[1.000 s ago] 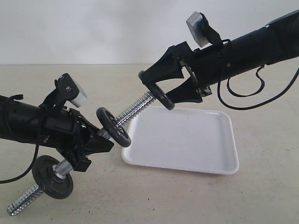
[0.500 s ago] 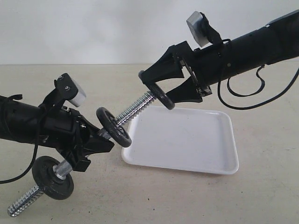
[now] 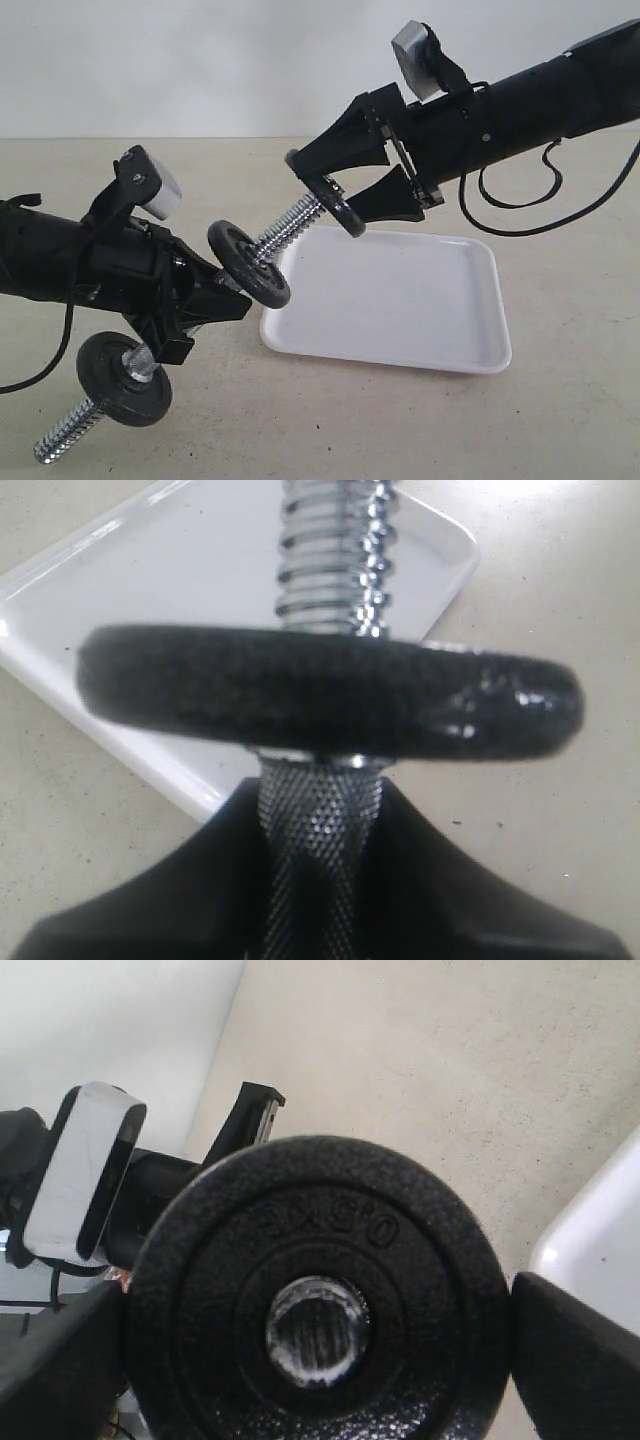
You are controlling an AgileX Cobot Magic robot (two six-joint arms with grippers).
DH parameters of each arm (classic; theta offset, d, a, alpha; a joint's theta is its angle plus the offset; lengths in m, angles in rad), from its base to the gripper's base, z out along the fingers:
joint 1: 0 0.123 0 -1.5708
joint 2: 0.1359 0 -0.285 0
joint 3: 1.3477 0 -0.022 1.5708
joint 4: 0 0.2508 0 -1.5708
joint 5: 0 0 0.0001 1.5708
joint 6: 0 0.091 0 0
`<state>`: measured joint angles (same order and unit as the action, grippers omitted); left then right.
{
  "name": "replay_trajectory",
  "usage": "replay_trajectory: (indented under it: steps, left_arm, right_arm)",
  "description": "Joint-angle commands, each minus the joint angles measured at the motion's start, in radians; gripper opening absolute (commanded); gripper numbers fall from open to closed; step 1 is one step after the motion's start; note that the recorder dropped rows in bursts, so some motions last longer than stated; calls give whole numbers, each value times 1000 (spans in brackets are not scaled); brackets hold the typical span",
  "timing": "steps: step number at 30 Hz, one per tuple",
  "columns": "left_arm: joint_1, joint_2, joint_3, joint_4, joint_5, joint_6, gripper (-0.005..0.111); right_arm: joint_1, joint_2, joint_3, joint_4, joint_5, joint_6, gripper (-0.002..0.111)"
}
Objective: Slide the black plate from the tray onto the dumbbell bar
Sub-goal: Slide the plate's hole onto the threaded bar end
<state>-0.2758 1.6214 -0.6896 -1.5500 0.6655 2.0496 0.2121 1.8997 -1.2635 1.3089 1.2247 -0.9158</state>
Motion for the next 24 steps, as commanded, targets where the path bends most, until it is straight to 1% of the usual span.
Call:
replay_trajectory:
  steps: [1, 6, 10, 16, 20, 24]
  left_arm:
    - [-5, -59, -32, -114, 173, 3, 4]
    - [-5, -59, -32, -128, 161, 9, 4]
    - [-5, -59, -32, -150, 161, 13, 4]
    - [-5, -59, -32, -152, 161, 13, 4]
    - [-5, -59, -32, -152, 161, 13, 4]
    - [-5, -59, -32, -152, 161, 13, 4]
  right_arm:
    - [-3, -18, -5, 39, -4, -7, 0]
    - [10, -18, -5, 2, -4, 5, 0]
    - [62, -18, -5, -47, -4, 10, 0]
    - [114, -18, -5, -45, -4, -16, 0]
    - [125, -18, -5, -43, -85, -18, 0]
    - [125, -18, -5, -41, -115, -16, 0]
